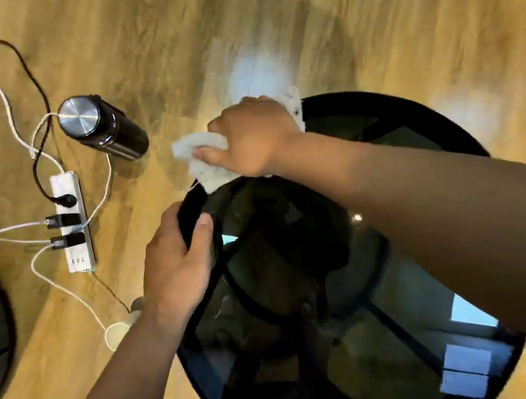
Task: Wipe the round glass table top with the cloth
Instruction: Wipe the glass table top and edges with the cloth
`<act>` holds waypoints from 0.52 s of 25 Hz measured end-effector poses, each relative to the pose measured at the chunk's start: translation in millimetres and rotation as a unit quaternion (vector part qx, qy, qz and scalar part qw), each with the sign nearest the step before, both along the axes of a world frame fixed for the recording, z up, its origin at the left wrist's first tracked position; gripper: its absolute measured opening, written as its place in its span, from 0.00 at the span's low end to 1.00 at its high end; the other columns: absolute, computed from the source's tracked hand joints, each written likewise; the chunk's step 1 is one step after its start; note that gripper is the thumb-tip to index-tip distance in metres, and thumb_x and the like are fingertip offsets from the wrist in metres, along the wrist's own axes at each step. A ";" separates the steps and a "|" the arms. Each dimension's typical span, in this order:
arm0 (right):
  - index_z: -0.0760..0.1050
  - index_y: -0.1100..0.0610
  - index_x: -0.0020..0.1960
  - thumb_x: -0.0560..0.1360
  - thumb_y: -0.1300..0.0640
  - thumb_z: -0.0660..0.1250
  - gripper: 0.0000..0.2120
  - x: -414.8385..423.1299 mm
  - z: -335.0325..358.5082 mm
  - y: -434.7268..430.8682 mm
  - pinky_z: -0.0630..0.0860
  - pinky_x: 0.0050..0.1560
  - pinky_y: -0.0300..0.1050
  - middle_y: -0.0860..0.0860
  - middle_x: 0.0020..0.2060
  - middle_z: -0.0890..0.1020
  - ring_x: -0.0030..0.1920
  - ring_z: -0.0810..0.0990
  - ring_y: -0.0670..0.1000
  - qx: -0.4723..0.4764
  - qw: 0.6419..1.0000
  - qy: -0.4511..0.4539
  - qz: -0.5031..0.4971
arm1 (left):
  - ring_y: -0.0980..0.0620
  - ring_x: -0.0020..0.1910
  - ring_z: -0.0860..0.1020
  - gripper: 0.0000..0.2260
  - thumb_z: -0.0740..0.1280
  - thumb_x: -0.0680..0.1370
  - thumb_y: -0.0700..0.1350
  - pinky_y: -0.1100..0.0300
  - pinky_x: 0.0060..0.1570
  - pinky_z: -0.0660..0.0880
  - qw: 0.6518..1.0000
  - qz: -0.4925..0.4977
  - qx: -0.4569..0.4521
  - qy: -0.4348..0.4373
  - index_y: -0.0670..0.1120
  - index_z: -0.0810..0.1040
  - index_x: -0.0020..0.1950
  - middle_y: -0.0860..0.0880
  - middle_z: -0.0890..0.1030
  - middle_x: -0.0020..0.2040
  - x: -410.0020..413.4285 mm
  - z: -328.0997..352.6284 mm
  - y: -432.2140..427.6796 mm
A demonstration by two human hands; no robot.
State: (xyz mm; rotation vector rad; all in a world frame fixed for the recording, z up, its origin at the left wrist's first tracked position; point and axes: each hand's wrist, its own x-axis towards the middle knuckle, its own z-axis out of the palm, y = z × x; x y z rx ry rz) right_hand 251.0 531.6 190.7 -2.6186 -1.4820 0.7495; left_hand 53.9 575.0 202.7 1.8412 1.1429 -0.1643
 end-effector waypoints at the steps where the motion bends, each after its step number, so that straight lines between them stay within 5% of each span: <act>1: 0.70 0.48 0.43 0.78 0.32 0.53 0.21 31.9 -2.6 -27.0 0.65 0.45 0.47 0.51 0.44 0.78 0.54 0.78 0.57 -0.003 0.998 -0.010 -0.056 | 0.48 0.54 0.75 0.17 0.63 0.81 0.54 0.57 0.51 0.67 0.999 -0.018 0.027 0.002 0.50 0.71 0.68 0.52 0.79 0.54 13.7 2.0 -2.3; 4: 0.75 0.53 0.50 0.79 0.32 0.51 0.27 92.8 -11.1 -130.4 0.66 0.41 0.48 0.54 0.42 0.77 0.47 0.78 0.59 -0.021 0.975 -0.053 -0.217 | 0.40 0.68 0.70 0.34 0.65 0.74 0.64 0.47 0.64 0.68 0.978 -0.154 0.134 0.049 0.46 0.64 0.74 0.43 0.72 0.69 74.0 1.9 -12.5; 6: 0.74 0.54 0.52 0.79 0.31 0.50 0.28 91.3 -9.4 -219.2 0.66 0.40 0.47 0.57 0.43 0.80 0.42 0.78 0.59 -0.040 0.948 -0.088 -0.302 | 0.36 0.77 0.56 0.51 0.65 0.68 0.73 0.36 0.73 0.56 0.928 -0.306 0.175 0.116 0.47 0.50 0.80 0.42 0.57 0.79 117.3 0.4 -34.8; 9: 0.73 0.52 0.49 0.77 0.29 0.47 0.30 57.5 11.5 -312.3 0.66 0.40 0.48 0.59 0.43 0.81 0.37 0.75 0.57 -0.108 0.918 -0.058 -0.378 | 0.32 0.79 0.44 0.64 0.68 0.59 0.77 0.24 0.70 0.46 0.862 -0.425 0.205 0.184 0.51 0.35 0.79 0.45 0.42 0.82 166.6 0.1 -63.4; 13: 0.72 0.52 0.46 0.81 0.36 0.52 0.22 82.6 9.1 -260.0 0.66 0.42 0.46 0.55 0.44 0.80 0.43 0.75 0.56 -0.069 0.925 -0.006 -0.373 | 0.32 0.78 0.44 0.68 0.72 0.55 0.76 0.21 0.68 0.46 0.852 -0.442 0.190 0.206 0.53 0.33 0.78 0.48 0.43 0.81 181.8 -0.5 -64.8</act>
